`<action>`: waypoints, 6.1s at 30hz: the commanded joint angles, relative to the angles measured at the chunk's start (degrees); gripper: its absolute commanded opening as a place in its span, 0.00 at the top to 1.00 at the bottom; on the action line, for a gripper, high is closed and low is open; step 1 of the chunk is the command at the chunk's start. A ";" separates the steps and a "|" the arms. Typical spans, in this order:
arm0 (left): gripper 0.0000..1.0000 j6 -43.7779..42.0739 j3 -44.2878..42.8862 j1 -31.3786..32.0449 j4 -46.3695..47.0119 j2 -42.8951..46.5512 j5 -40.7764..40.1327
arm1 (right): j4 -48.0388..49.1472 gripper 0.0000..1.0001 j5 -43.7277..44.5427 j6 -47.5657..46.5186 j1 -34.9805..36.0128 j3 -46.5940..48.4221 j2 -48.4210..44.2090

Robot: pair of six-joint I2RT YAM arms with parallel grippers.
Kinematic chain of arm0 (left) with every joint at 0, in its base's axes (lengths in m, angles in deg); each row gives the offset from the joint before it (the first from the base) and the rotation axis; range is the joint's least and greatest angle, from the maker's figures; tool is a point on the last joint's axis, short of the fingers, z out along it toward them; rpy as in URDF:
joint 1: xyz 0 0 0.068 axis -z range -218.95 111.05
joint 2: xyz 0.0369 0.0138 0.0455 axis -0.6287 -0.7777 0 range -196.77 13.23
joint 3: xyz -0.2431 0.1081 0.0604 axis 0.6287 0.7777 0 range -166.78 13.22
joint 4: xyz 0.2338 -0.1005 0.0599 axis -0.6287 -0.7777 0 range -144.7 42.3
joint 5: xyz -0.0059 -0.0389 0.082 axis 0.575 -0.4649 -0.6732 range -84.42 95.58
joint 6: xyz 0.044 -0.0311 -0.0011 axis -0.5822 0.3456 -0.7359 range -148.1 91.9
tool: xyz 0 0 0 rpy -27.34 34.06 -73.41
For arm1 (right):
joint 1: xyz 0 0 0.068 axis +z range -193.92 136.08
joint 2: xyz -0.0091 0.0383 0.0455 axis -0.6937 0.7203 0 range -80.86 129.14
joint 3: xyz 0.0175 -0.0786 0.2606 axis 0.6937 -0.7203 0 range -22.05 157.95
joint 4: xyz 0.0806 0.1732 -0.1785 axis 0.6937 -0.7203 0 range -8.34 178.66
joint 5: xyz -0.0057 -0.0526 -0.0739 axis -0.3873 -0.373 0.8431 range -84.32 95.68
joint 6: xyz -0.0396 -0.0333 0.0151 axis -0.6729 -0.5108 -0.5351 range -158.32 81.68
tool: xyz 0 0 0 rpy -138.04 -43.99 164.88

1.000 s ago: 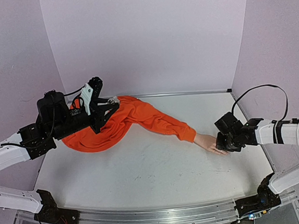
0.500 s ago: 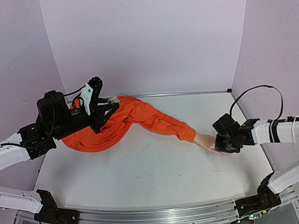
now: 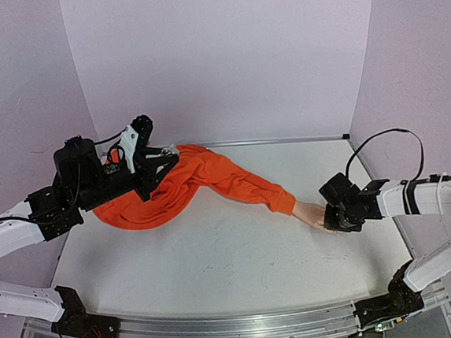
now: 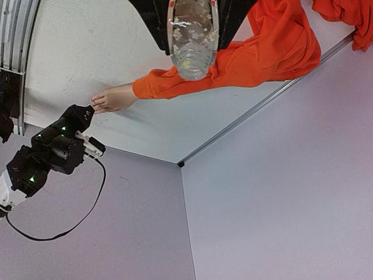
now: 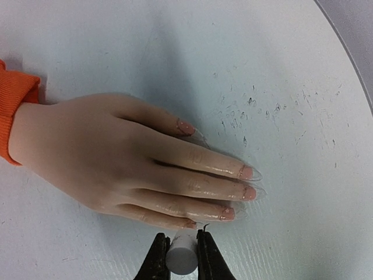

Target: Paint the nails

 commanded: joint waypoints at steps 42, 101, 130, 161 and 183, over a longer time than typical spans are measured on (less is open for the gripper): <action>1.00 0.86 -0.50 -0.35 2.71 1.04 1.45 | -2.38 1.00 1.70 -0.19 -0.05 2.05 -0.72; 1.00 1.16 -0.50 -0.53 2.73 1.47 2.05 | -5.45 1.00 2.18 3.50 -0.03 -0.42 -7.54; 1.00 -6.87 0.20 0.53 2.66 -3.09 21.93 | 29.71 1.00 -38.33 -21.00 21.89 24.39 -6.35; 1.00 -12.33 1.02 3.73 1.69 -5.31 17.71 | 21.28 1.00 -34.22 -22.70 28.25 37.72 1.42; 1.00 -12.21 0.92 3.82 1.47 -4.84 17.26 | 19.88 1.00 -34.10 -22.06 28.31 37.87 4.24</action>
